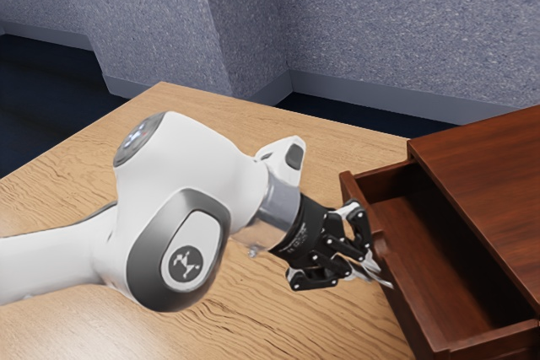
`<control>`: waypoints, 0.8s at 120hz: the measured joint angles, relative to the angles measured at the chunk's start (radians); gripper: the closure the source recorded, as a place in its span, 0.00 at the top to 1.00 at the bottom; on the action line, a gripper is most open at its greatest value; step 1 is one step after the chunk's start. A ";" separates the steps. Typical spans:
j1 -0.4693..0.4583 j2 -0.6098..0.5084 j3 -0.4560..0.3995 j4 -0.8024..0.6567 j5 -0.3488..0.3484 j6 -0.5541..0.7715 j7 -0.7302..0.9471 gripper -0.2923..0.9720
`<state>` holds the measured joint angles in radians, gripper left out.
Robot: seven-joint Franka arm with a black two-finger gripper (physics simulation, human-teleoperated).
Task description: Pull the drawer handle with one arm to open the drawer
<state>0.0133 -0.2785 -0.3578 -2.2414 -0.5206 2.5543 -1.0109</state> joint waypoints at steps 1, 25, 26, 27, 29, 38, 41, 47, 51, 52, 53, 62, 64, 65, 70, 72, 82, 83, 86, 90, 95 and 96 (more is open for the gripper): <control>0.000 -0.001 0.000 -0.001 0.000 0.000 0.000 0.20; -0.001 -0.035 0.011 -0.027 0.000 -0.005 0.000 0.20; -0.001 -0.037 0.012 -0.029 0.000 -0.006 0.000 0.20; -0.001 -0.038 0.012 -0.030 0.000 -0.006 0.000 0.20; -0.001 -0.041 0.013 -0.031 0.000 -0.006 0.000 0.20; -0.001 -0.050 0.014 -0.038 0.000 -0.008 0.000 0.20; -0.001 -0.054 0.014 -0.041 0.000 -0.009 0.001 0.20; -0.001 -0.062 0.014 -0.050 0.000 -0.010 0.000 0.20; -0.001 -0.069 0.015 -0.056 0.000 -0.010 0.000 0.20; -0.001 -0.071 0.015 -0.057 0.000 -0.010 0.000 0.20; -0.001 -0.072 0.015 -0.059 0.000 -0.011 0.000 0.20; -0.001 -0.084 0.023 -0.068 0.000 -0.014 0.000 0.20; -0.001 -0.087 0.024 -0.070 0.000 -0.015 0.000 0.20; -0.001 -0.088 0.025 -0.071 0.000 -0.016 0.000 0.20; -0.001 -0.095 0.026 -0.076 0.000 -0.018 0.000 0.20; -0.001 -0.097 0.027 -0.078 0.000 -0.019 0.000 0.20; -0.001 -0.108 0.028 -0.087 0.000 -0.022 0.000 0.20; -0.001 -0.110 0.028 -0.088 0.000 -0.022 0.000 0.20; -0.001 -0.115 0.029 -0.091 0.000 -0.024 0.000 0.20; -0.001 -0.120 0.029 -0.095 0.000 -0.025 0.000 0.20; -0.001 -0.124 0.029 -0.098 0.000 -0.027 0.000 0.20; -0.001 -0.125 0.029 -0.098 0.000 -0.028 0.000 0.20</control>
<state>0.0124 -0.4031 -0.3285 -2.3399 -0.5206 2.5266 -1.0104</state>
